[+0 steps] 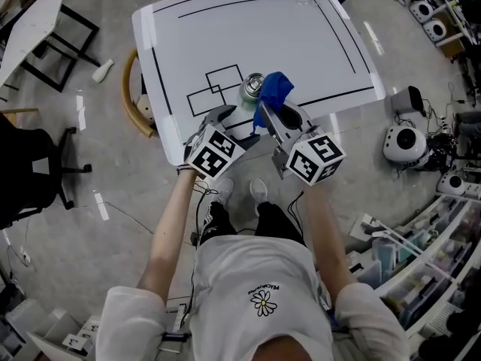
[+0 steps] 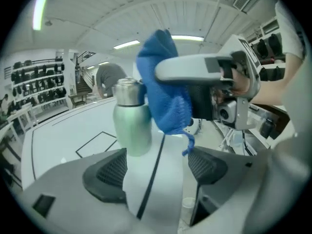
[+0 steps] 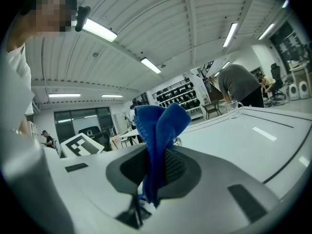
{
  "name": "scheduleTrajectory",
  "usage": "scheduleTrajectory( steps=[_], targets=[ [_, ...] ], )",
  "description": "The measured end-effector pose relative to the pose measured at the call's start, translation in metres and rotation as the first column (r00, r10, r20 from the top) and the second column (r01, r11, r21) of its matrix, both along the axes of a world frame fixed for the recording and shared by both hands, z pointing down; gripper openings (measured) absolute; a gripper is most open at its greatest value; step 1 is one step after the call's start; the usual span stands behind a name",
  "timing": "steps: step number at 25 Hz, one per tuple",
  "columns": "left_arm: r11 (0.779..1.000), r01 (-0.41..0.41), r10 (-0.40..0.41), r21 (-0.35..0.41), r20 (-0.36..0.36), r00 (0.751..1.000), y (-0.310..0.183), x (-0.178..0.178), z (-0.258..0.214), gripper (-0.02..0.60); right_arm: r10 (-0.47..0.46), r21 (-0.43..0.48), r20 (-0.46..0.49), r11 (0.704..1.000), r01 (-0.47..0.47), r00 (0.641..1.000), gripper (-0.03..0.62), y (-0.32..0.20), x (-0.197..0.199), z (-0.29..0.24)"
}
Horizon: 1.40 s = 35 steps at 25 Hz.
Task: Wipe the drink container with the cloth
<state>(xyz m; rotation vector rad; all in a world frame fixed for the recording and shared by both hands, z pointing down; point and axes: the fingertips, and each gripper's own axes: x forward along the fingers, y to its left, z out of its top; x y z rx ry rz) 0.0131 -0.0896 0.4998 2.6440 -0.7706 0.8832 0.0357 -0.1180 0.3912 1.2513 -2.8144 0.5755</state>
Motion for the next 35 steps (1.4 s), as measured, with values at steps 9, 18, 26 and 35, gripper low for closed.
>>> scheduleTrajectory(
  steps=[9, 18, 26, 35],
  targets=[
    [0.999, 0.053, -0.053, -0.011, -0.066, 0.996, -0.062, -0.007, 0.0, 0.383, 0.001, 0.001, -0.002, 1.0, -0.001, 1.0, 0.043, 0.0, 0.006, 0.001],
    [1.0, 0.013, -0.014, -0.016, -0.031, 0.999, -0.043, 0.007, 0.006, 0.383, -0.007, -0.005, 0.011, 1.0, 0.007, 1.0, 0.043, 0.001, -0.008, 0.001],
    [0.996, -0.09, 0.09, -0.005, -0.032, 0.995, -0.004, 0.021, 0.002, 0.38, 0.067, -0.021, 0.022, 0.998, -0.067, 0.998, 0.043, -0.009, -0.001, 0.001],
    [0.996, 0.076, -0.076, 0.044, 0.014, 0.997, -0.043, -0.027, -0.001, 0.38, 0.07, -0.025, 0.024, 0.997, -0.069, 0.997, 0.043, -0.008, 0.002, 0.0]
  ],
)
